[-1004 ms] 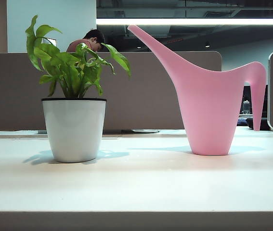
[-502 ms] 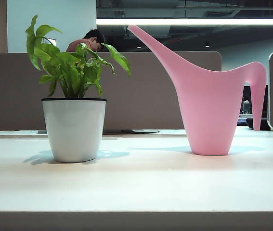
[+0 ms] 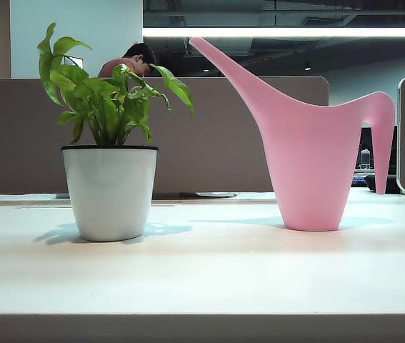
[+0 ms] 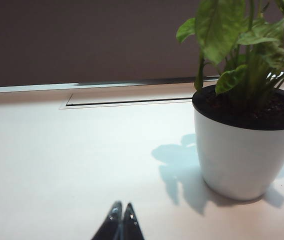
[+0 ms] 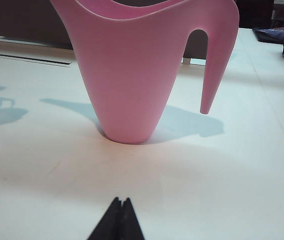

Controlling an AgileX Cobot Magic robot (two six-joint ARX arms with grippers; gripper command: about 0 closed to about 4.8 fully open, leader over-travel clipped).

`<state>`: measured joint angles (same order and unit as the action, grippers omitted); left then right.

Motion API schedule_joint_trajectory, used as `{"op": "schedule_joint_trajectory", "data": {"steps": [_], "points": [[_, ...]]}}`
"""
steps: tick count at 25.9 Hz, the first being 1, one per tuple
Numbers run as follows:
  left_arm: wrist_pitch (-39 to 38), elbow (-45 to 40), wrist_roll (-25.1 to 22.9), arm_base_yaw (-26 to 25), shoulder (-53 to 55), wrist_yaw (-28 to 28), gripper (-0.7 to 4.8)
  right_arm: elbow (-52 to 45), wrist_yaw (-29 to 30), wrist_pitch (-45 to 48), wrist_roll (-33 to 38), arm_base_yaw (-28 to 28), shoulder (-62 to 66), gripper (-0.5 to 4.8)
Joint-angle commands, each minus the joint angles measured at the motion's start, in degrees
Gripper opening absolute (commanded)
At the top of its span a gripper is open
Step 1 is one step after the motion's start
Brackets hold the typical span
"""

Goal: Pick up the watering can from the table, water the potted plant, and put the can back.

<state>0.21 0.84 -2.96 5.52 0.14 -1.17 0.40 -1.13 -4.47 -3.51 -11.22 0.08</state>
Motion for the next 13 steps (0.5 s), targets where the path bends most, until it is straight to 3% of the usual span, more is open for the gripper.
{"op": "schedule_joint_trajectory", "data": {"steps": [1,7,13], "points": [[0.7,0.2,0.2,-0.1,0.0,0.3,-0.05,-0.3,-0.3,1.1,-0.1,0.0,-0.1,-0.08],[0.7,0.2,0.2,-0.1,0.0,0.3,-0.05,-0.3,-0.3,1.2,-0.1,1.7,-0.1,-0.08],[0.6,0.2,0.2,-0.1,0.0,0.3,-0.05,-0.3,-0.3,1.2,-0.1,7.1,-0.1,-0.08]]}}
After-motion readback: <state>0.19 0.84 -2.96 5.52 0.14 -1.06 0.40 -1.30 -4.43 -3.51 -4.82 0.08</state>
